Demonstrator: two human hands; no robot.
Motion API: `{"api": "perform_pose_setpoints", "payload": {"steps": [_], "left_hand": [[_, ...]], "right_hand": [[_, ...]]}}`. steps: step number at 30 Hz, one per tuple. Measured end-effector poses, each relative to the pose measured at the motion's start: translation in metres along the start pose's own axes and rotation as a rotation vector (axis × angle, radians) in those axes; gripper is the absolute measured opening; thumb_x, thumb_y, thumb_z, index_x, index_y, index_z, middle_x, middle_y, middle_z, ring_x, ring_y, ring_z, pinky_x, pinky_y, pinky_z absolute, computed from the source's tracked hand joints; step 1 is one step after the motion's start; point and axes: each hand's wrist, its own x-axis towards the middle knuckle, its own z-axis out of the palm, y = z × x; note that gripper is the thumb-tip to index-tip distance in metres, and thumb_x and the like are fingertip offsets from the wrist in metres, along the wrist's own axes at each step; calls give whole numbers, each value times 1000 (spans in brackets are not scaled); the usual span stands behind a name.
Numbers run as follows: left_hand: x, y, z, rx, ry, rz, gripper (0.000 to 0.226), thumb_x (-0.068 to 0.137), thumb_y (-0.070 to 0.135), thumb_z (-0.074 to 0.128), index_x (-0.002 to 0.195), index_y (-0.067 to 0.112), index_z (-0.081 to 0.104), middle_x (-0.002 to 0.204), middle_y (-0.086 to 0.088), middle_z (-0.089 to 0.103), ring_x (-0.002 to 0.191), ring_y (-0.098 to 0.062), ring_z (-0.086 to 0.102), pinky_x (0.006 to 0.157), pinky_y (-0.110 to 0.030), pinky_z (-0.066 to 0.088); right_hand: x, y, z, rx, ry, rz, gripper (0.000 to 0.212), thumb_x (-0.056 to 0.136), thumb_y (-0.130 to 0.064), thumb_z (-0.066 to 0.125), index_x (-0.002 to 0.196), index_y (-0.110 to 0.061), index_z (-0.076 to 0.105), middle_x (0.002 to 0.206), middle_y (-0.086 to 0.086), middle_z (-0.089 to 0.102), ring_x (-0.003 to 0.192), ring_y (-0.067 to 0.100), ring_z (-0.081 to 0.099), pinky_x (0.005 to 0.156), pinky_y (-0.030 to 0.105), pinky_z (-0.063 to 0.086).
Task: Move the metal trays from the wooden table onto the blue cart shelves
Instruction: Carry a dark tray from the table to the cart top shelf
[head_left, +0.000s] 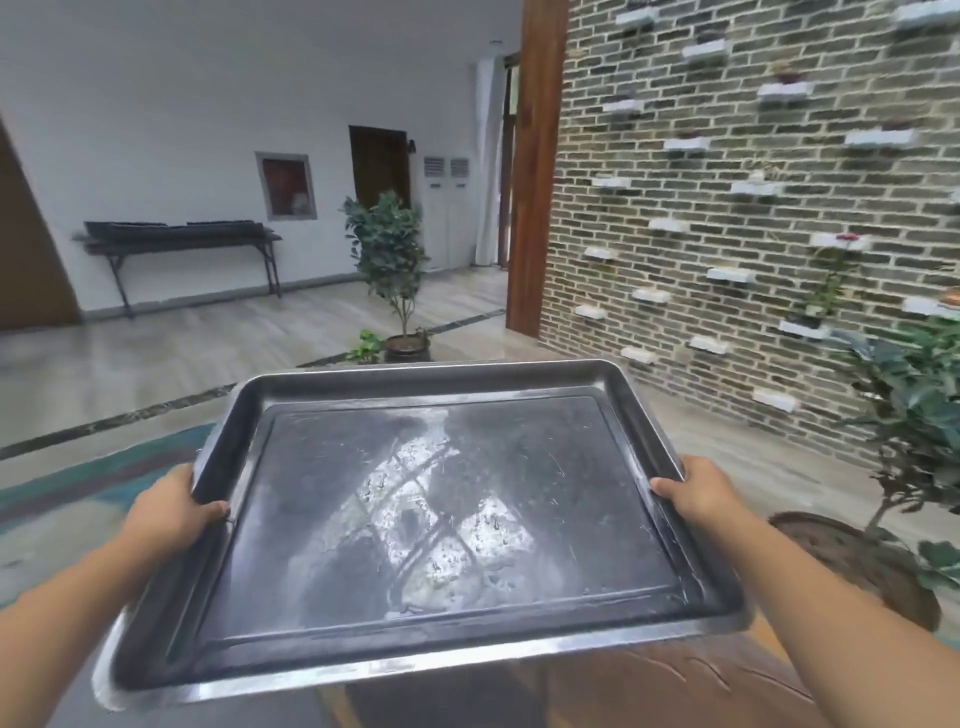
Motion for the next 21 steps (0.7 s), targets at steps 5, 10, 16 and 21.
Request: {"api": "perform_pose_setpoints", "payload": {"steps": [5,10,16,21], "left_hand": [[14,-92,-55,-40,33,-104,44,73,22,84,106,6,60,109,-20,68,100,-39,64,73,-38,44],[21,-180,-106,-67,73,-194,47,72,21,85,109,6,60,109,-19,68,99,-37,63,78,-41,47],[13,-272,-161,-53,153,-324,44,75,27,82,107,8,59,105,-16,67,96,-36,62,75,-40,46],[-4,-328,-190,-60,231,-440,35,75,20,82,97,7,59,98,-17,68,87,-34,59,74,-40,46]], "right_hand": [[-2,-91,82,-26,-82,-98,25,86,-25,71,94,-3,66,92,19,70,86,34,65,80,40,52],[-10,-176,158,-11,-156,-203,19,85,-24,72,87,-6,67,86,16,71,80,32,67,77,38,53],[-30,-263,237,27,-257,-337,9,82,-20,74,80,-16,67,78,8,72,79,28,68,75,35,52],[-45,-328,291,15,-351,-438,9,82,-21,73,75,-21,67,72,-3,69,74,21,64,69,31,45]]}}
